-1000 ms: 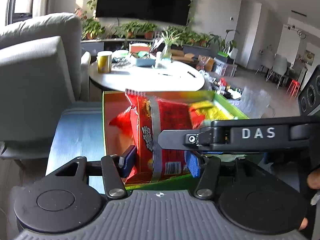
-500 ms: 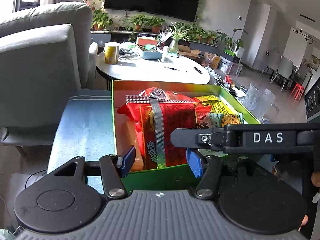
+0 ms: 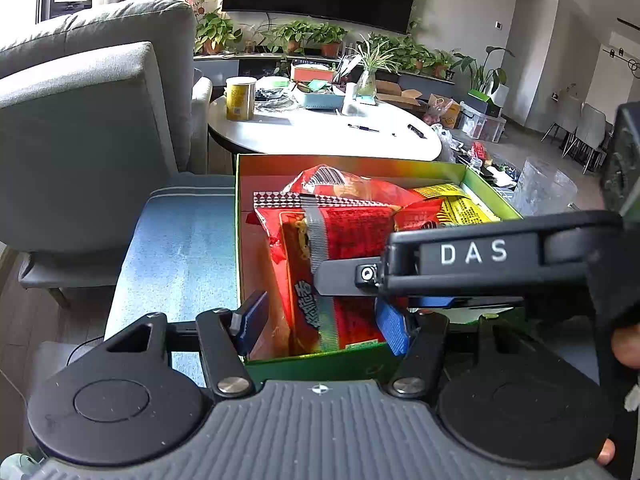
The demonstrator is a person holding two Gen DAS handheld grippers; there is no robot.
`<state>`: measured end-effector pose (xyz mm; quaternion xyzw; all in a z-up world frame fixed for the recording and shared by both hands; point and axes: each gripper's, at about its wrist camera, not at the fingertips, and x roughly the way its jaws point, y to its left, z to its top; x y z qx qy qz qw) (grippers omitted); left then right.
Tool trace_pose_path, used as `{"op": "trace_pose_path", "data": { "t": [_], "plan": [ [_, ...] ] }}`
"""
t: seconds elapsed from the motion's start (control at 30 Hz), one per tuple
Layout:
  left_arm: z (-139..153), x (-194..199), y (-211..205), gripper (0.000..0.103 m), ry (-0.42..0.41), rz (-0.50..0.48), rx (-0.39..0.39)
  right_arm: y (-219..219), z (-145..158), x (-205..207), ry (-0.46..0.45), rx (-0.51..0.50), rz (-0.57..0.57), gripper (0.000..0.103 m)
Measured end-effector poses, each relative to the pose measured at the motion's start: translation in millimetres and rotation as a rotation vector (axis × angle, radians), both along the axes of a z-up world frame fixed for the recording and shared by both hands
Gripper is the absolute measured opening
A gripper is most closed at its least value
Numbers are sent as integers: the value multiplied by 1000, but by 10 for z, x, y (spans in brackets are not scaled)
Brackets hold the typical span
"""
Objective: Organize snacks
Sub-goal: 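Carry the red chip bag into the green box and release it, then grasp the gold wafer packet with the right gripper while the left grasps the crumpled wrapper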
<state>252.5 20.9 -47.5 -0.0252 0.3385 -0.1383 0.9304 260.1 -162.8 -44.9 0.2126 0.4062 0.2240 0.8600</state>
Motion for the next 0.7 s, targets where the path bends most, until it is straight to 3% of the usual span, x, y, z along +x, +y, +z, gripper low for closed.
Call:
{"op": "trace_pose_path", "data": {
  "t": [0.13,0.3,0.7],
  "plan": [
    [5,-24,26,56,3,2,-17,-34,-49,58,27,40,15,55],
    [61,-180,43,56,8,14,-34,-112,36,-83,-18,38,15,57],
    [333,-807,70,62,-45,28,-84,-670,299,-832,-150,-40,-35,59]
  ]
}}
